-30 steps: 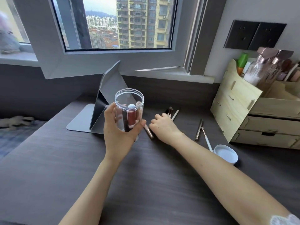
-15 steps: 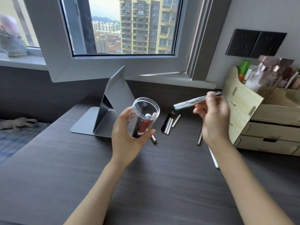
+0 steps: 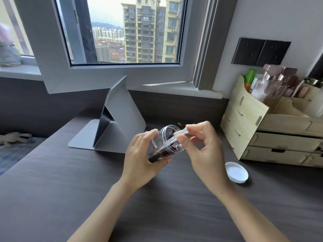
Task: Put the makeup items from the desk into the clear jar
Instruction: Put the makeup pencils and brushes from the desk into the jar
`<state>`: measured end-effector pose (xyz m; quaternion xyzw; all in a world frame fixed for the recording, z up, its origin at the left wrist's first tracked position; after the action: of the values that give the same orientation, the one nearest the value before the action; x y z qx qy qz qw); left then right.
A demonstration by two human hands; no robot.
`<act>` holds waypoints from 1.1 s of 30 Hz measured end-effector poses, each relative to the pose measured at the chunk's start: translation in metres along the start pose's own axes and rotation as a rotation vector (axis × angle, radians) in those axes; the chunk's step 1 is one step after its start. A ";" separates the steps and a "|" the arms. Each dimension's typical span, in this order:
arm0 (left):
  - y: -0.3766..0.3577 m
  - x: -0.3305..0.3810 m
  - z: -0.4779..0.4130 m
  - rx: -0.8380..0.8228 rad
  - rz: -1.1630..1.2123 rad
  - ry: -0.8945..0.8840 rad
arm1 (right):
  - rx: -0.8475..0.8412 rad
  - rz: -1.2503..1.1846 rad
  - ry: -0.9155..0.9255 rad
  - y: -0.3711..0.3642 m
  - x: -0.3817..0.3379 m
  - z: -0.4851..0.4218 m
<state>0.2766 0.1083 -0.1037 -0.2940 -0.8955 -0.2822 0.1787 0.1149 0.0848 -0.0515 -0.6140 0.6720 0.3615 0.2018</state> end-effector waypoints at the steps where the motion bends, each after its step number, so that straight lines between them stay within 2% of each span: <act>1: 0.001 0.000 0.000 0.004 -0.003 -0.001 | 0.014 0.060 0.030 0.000 0.001 0.002; 5: 0.002 -0.001 -0.001 0.017 -0.026 -0.032 | 0.024 0.350 0.220 -0.006 -0.002 0.006; 7: 0.001 -0.001 -0.001 0.013 -0.039 -0.038 | -0.024 0.434 0.261 -0.010 -0.001 0.006; 9: 0.002 -0.004 -0.001 0.018 -0.030 -0.003 | -0.062 0.352 0.192 -0.006 0.006 0.002; 11: 0.007 -0.011 -0.002 0.050 0.019 0.061 | 0.023 0.207 0.046 0.007 0.024 -0.008; 13: 0.015 -0.017 -0.004 0.114 0.113 0.122 | 0.090 0.285 -0.063 0.010 0.048 -0.021; 14: 0.020 -0.018 -0.004 0.156 0.174 0.153 | 0.024 0.383 -0.101 0.000 0.061 -0.026; 16: 0.029 -0.021 -0.004 0.233 0.271 0.222 | -0.242 0.568 -0.164 -0.040 0.087 -0.027; 19: 0.041 -0.027 -0.005 0.324 0.332 0.291 | -0.490 0.798 -0.133 -0.093 0.105 -0.017; 25: 0.041 -0.039 -0.004 0.337 0.381 0.339 | -0.573 0.980 -0.210 -0.143 0.119 -0.022; 27: 0.042 -0.039 -0.004 0.335 0.377 0.335 | -0.574 0.908 -0.295 -0.141 0.123 -0.021; 29: 0.040 -0.037 -0.005 0.336 0.367 0.329 | -0.527 0.712 -0.395 -0.130 0.123 -0.020; 33: 0.040 -0.031 -0.005 0.320 0.331 0.303 | -0.210 0.125 -0.502 -0.076 0.108 -0.024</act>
<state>0.3265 0.1187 -0.0992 -0.3587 -0.8315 -0.1452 0.3986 0.1752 -0.0050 -0.1316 -0.4801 0.5966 0.5816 0.2744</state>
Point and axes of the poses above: each hand's wrist, its own z-axis away from the middle knuckle, its own y-axis out of the back of the hand, x = y × z, the point moved 8 cm from there along -z, towards the middle knuckle
